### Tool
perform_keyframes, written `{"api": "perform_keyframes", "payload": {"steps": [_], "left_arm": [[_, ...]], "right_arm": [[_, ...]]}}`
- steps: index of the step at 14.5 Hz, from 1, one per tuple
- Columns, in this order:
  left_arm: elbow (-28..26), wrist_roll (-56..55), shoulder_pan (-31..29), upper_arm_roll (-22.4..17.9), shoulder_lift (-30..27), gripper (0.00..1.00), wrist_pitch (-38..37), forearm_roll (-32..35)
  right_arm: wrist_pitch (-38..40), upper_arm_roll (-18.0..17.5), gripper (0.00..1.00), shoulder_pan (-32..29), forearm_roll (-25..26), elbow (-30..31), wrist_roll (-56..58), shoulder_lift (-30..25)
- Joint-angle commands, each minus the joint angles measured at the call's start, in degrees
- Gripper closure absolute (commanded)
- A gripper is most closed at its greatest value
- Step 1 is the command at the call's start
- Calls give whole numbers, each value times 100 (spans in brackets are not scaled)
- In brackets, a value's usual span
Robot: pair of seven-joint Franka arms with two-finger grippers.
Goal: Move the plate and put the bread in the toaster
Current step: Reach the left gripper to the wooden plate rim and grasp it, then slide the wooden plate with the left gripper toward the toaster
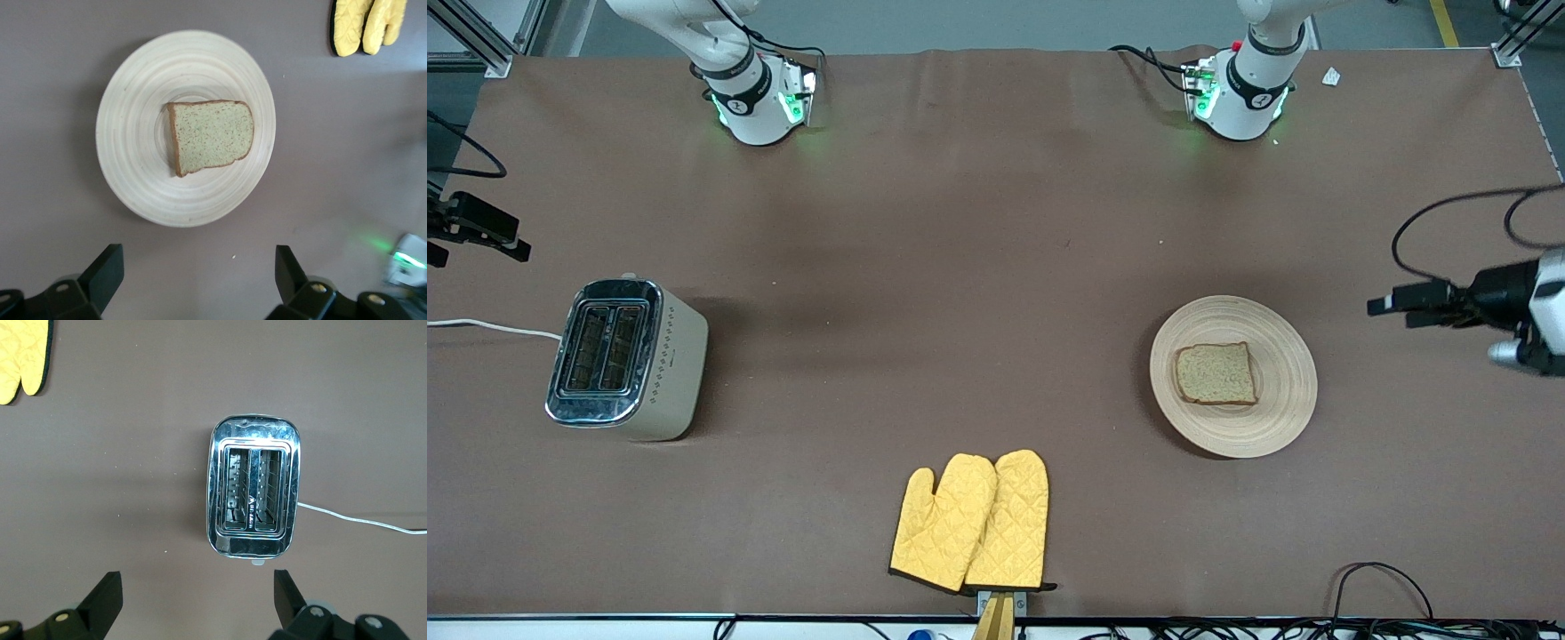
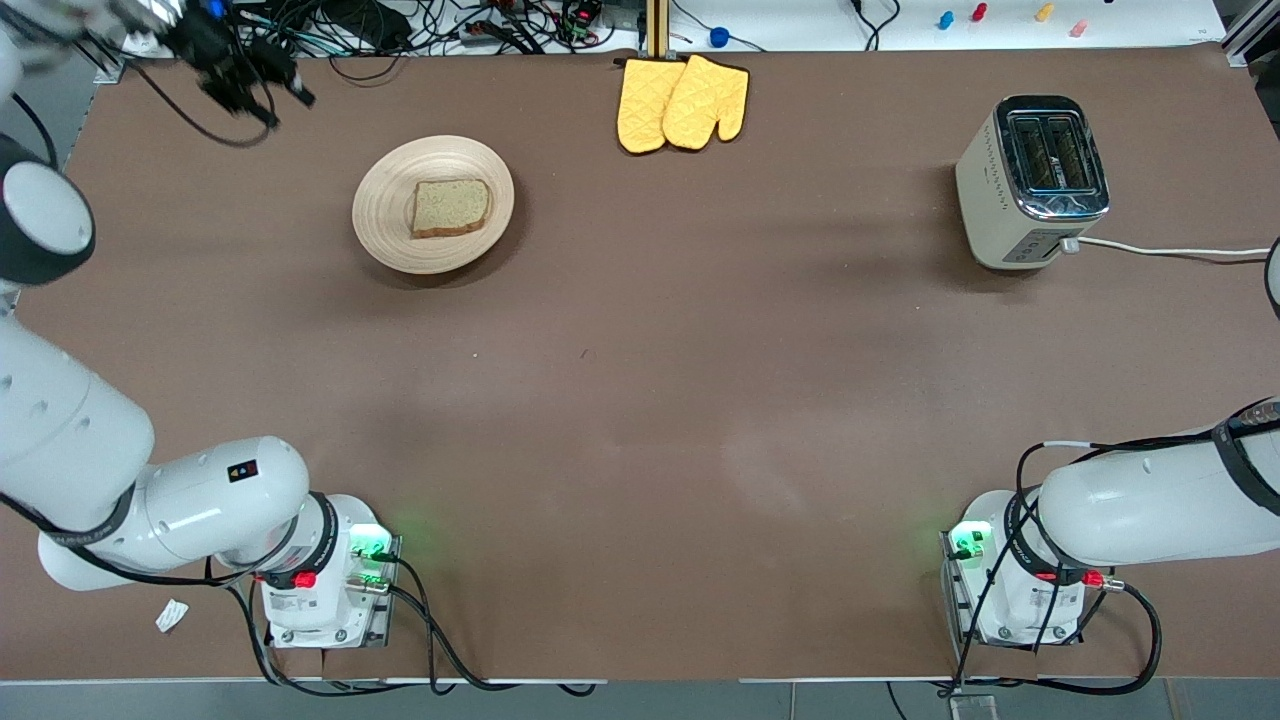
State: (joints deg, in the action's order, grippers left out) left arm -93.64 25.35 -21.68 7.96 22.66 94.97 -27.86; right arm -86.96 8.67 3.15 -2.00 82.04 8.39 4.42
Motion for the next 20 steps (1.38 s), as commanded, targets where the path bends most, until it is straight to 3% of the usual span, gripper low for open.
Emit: {"api": "perform_keyframes", "payload": {"steps": [1, 4, 10, 11, 14, 15, 18, 20], "left_arm": [[398, 714, -231, 48, 1246, 0, -49, -561], [846, 1286, -372, 48, 2188, 0, 12, -686], [935, 1771, -434, 48, 2734, 1, 258, -1019], [926, 1815, -434, 48, 2761, 8, 311, -1142], [917, 2139, -434, 48, 2902, 67, 434, -1318], [917, 2202, -442, 48, 2928, 72, 435, -1397], [917, 2579, -442, 48, 2981, 99, 435, -1485], [917, 2781, -460, 48, 3008, 100, 417, -1468]], "right_arm": [[13, -14, 0, -34, -82, 49, 39, -73], [4, -14, 0, -34, -82, 49, 39, -73], [13, -5, 0, -34, -82, 40, 39, -73], [13, -5, 0, -34, -82, 40, 39, -73], [13, -5, 0, -43, -82, 40, 48, -64], [4, -5, 0, -43, -82, 40, 48, -64], [4, -5, 0, -43, -82, 32, 57, -64], [4, -5, 0, -43, -82, 32, 66, -64]]}}
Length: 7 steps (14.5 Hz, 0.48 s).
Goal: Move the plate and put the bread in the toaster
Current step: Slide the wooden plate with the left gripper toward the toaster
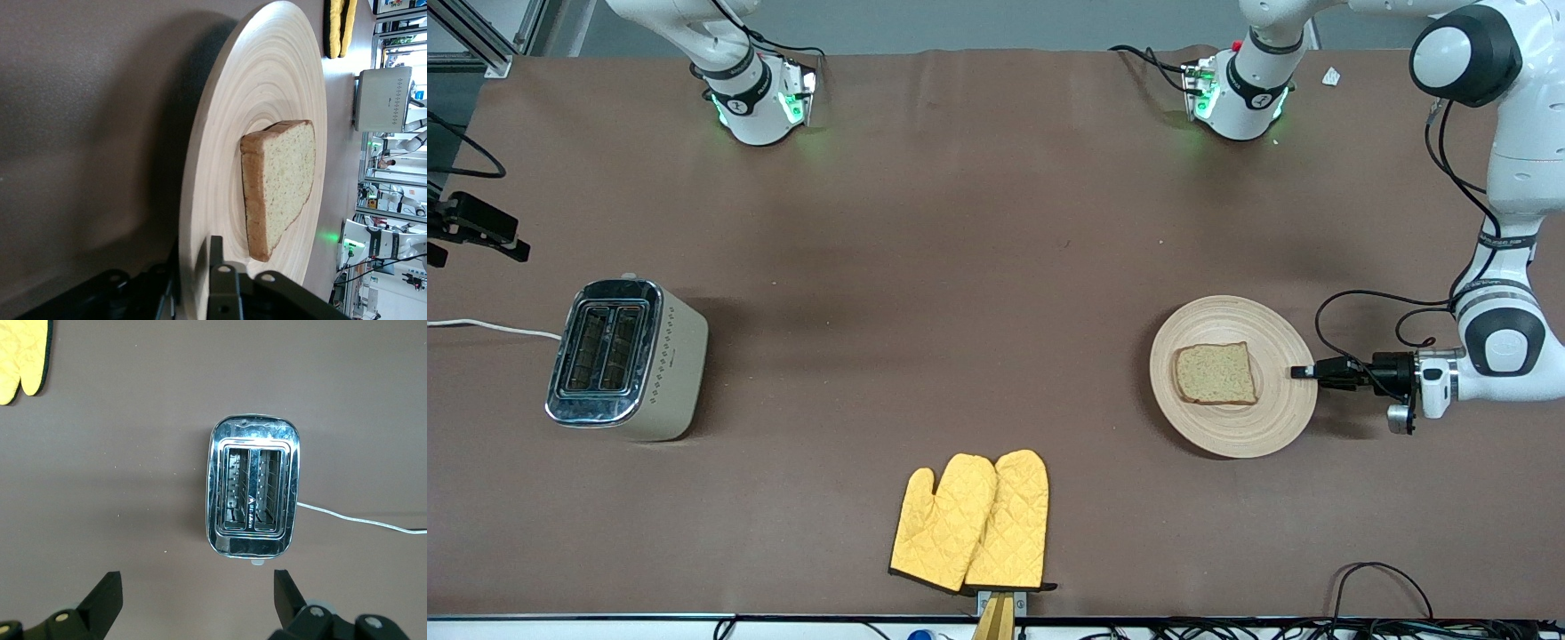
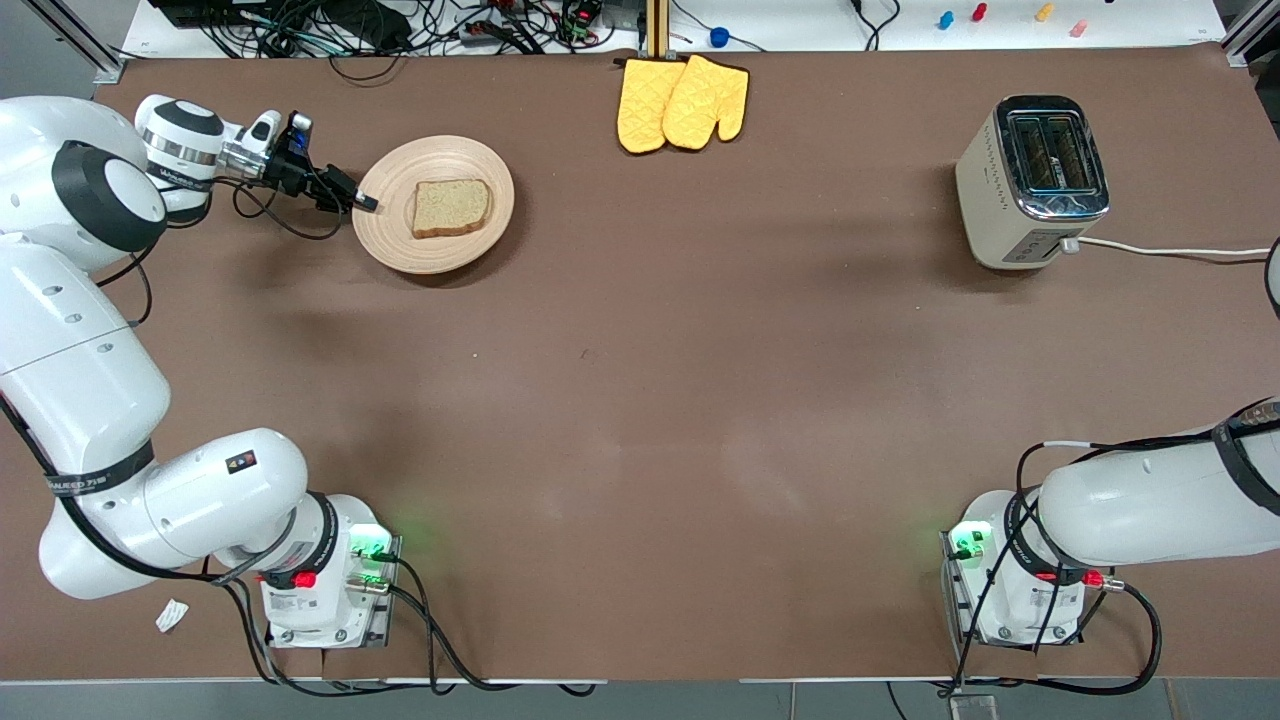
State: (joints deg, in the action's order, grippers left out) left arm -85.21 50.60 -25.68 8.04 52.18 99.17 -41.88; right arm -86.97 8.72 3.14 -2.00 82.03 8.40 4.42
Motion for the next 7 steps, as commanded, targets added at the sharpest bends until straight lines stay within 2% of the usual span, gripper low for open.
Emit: {"api": "perform_keyframes", "payload": {"steps": [1, 2, 4, 5, 7], "left_arm": [[66, 614, -60, 66, 12, 100, -82, -75], [92, 818, -60, 127, -49, 100, -178, -66], [258, 506, -60, 573, -251, 100, -494, -84], [372, 34, -43, 828, -313, 100, -548, -84], [575, -1065, -25, 1592, -323, 100, -548, -75]], "right_arm": [[5, -11, 0, -41, -81, 33, 66, -65], [5, -11, 0, -41, -81, 33, 66, -65], [5, -11, 0, -41, -81, 33, 57, -65], [5, -11, 0, -41, -81, 33, 57, -65], [5, -11, 0, -41, -81, 33, 57, -65]]}}
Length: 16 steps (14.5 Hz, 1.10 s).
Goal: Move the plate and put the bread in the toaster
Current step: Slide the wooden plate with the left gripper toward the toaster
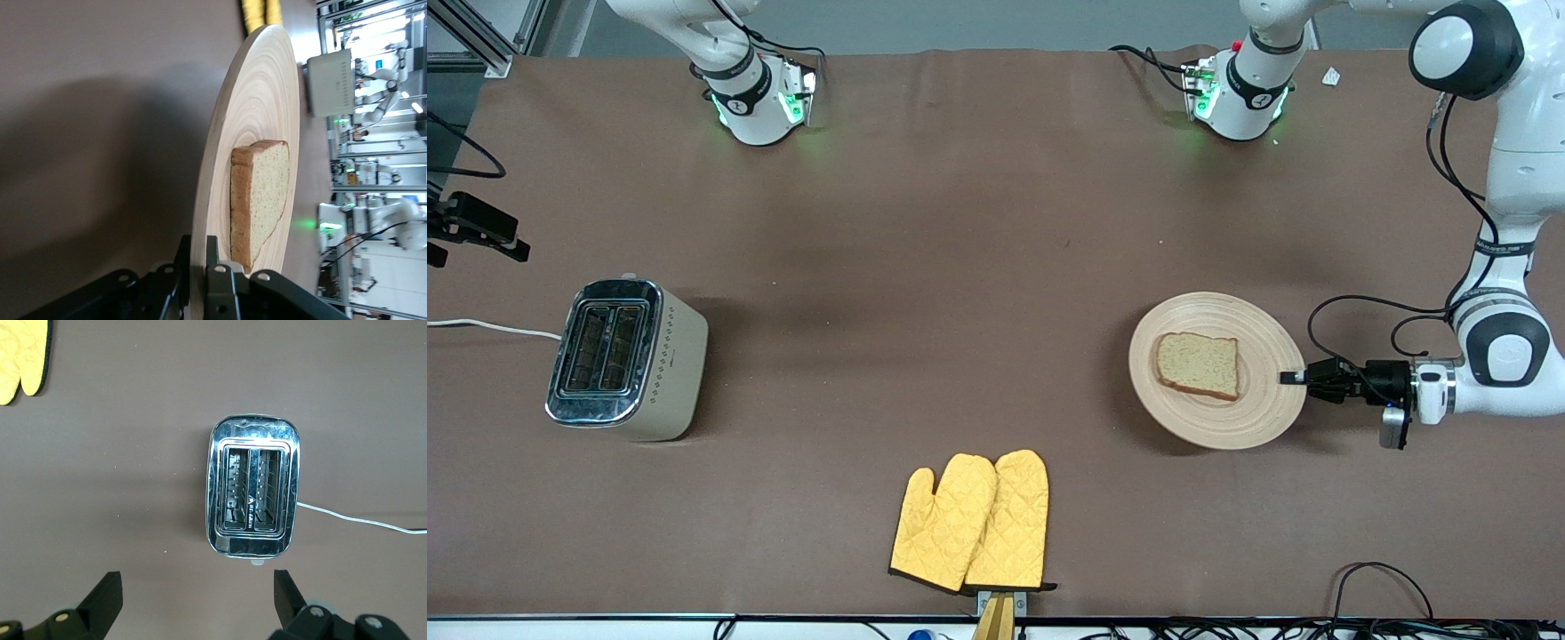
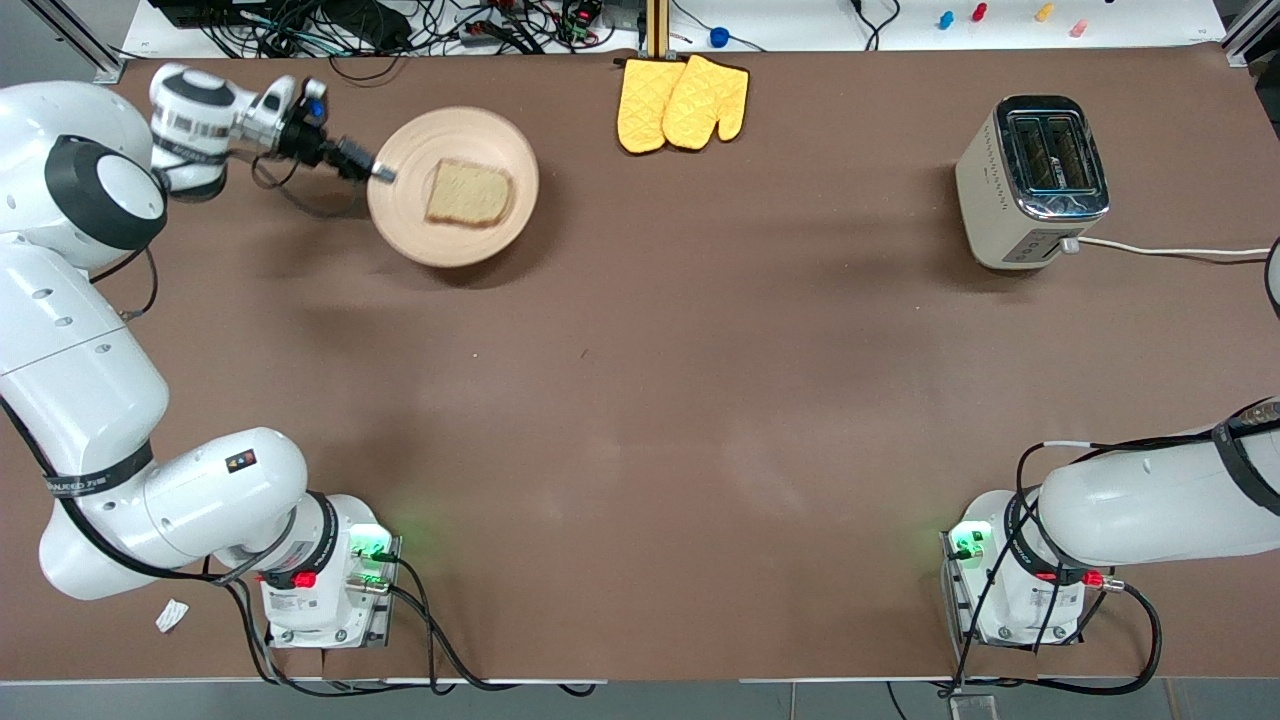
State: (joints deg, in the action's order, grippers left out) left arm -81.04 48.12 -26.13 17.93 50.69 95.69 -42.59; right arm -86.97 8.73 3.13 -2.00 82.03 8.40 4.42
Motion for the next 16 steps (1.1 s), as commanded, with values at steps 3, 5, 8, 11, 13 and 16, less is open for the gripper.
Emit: {"api": "perform_keyframes", "payload": {"steps": [3, 5, 8, 11, 13, 16], "left_arm": [[150, -1796, 432, 1265, -138, 100, 579, -326], [142, -1973, 1142, 1284, -129, 100, 1159, -897], [115, -2228, 2319, 1275, 107, 100, 2379, -1583], [150, -2298, 3655, 1231, 432, 100, 3708, -2514], [482, -2342, 4403, 1117, 853, 100, 4341, -2718], [984, -2308, 4976, 1117, 1504, 100, 4887, -2745]], "right_arm": [[5, -12, 0, -40, -81, 33, 57, -64], [5, -12, 0, -49, -81, 33, 65, -64], [66, -3, 0, -67, -203, 85, 65, -64], [-11, -47, 0, 47, -292, 610, 39, -56], [-599, -56, 0, 65, -318, 1059, 13, -56], [-1564, -64, 0, 161, -371, 1927, -302, -56]]}}
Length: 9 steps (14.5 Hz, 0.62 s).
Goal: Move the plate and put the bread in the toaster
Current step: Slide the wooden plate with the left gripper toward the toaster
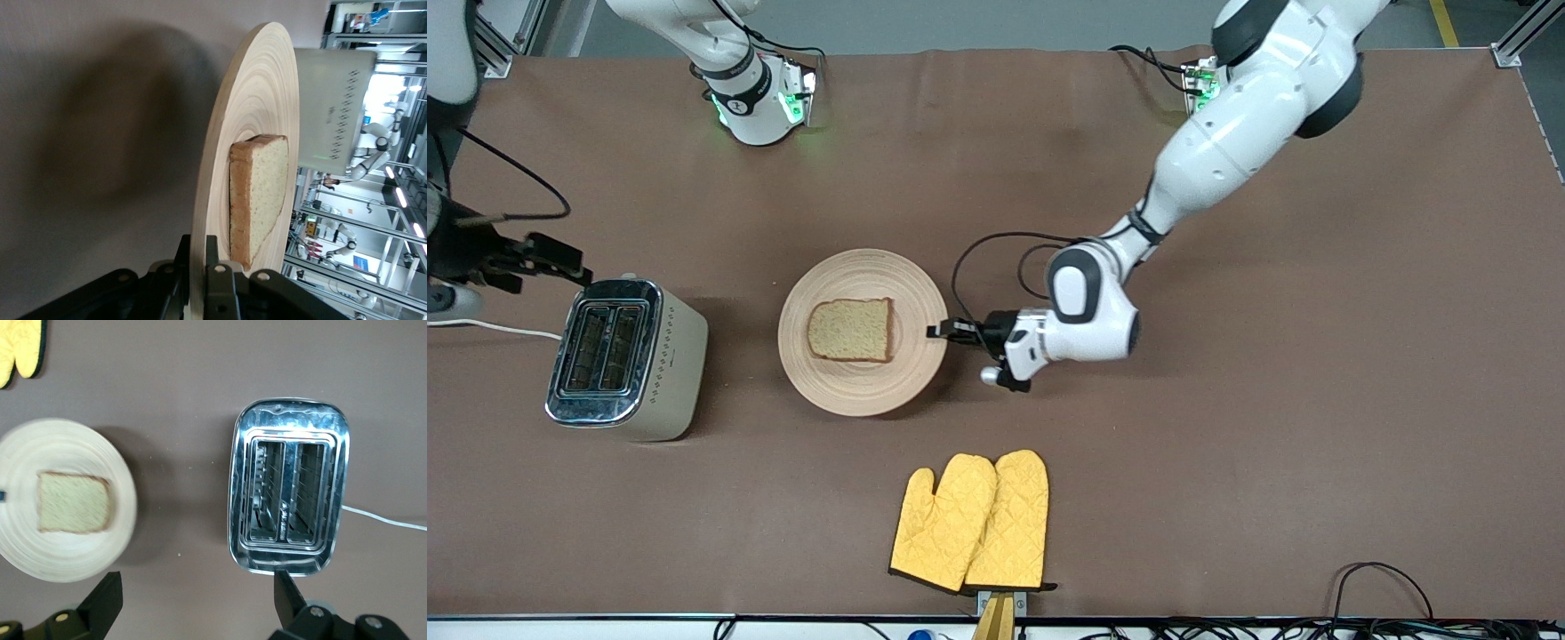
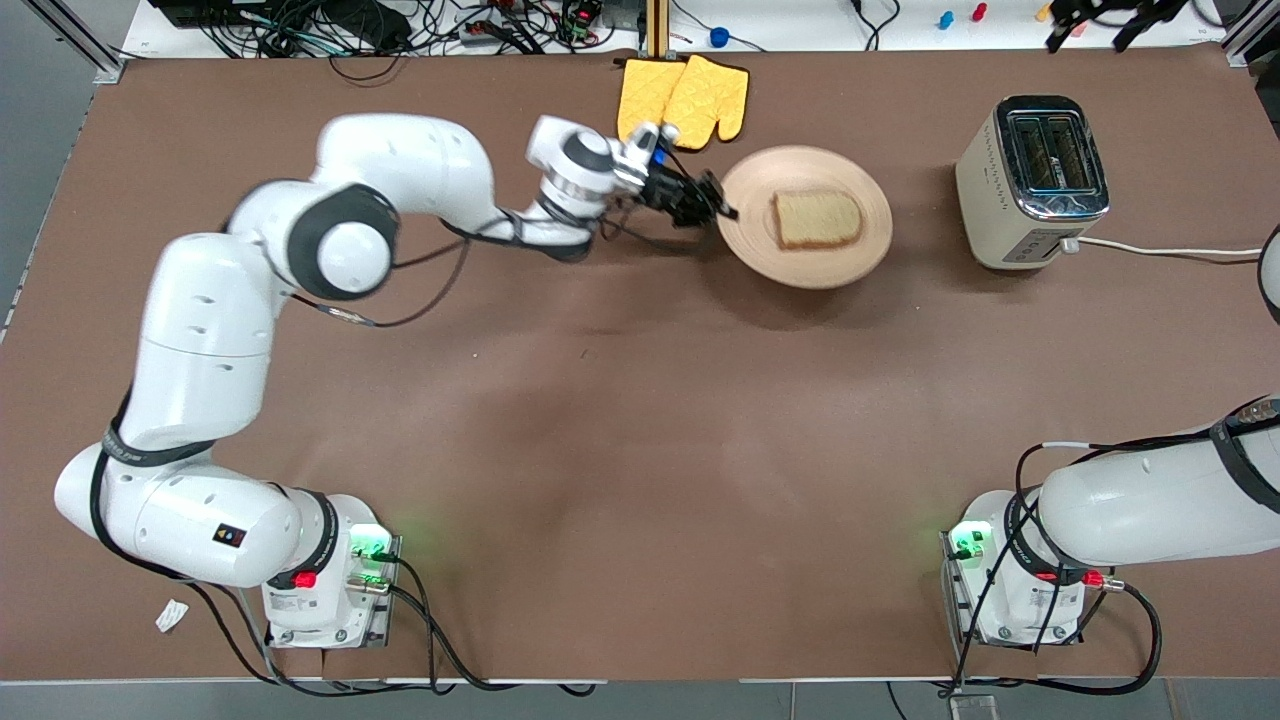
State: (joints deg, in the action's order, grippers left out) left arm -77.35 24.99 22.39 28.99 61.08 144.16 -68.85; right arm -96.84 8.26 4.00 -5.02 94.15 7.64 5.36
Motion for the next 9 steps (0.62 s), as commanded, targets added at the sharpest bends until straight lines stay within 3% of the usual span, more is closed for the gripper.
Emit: {"api": "perform_keyframes", "payload": {"steps": [1, 3, 4, 5, 6, 9], "left_arm": [[738, 32, 255, -8, 588, 100, 129, -119], [766, 32, 397, -192, 589, 99, 139, -119], [766, 23, 397, -192, 589, 93, 139, -119], [757, 6, 397, -192, 580, 69, 139, -119], [722, -64, 363, -192, 537, 1, 139, -137], [704, -538, -110, -245, 203, 0, -79, 256]], "right_arm": [[-834, -52, 0, 92, -78, 1040, -246, -184], [-1370, -140, 0, 93, -261, 1560, -307, -211], [-1607, -149, 0, 101, -306, 1745, -368, -202], [-1949, -167, 0, 136, -315, 2017, -377, -176], [-2240, -271, 0, 171, -315, 2211, -456, -167], [-2488, -702, 0, 233, -306, 2256, -1149, -141]]}}
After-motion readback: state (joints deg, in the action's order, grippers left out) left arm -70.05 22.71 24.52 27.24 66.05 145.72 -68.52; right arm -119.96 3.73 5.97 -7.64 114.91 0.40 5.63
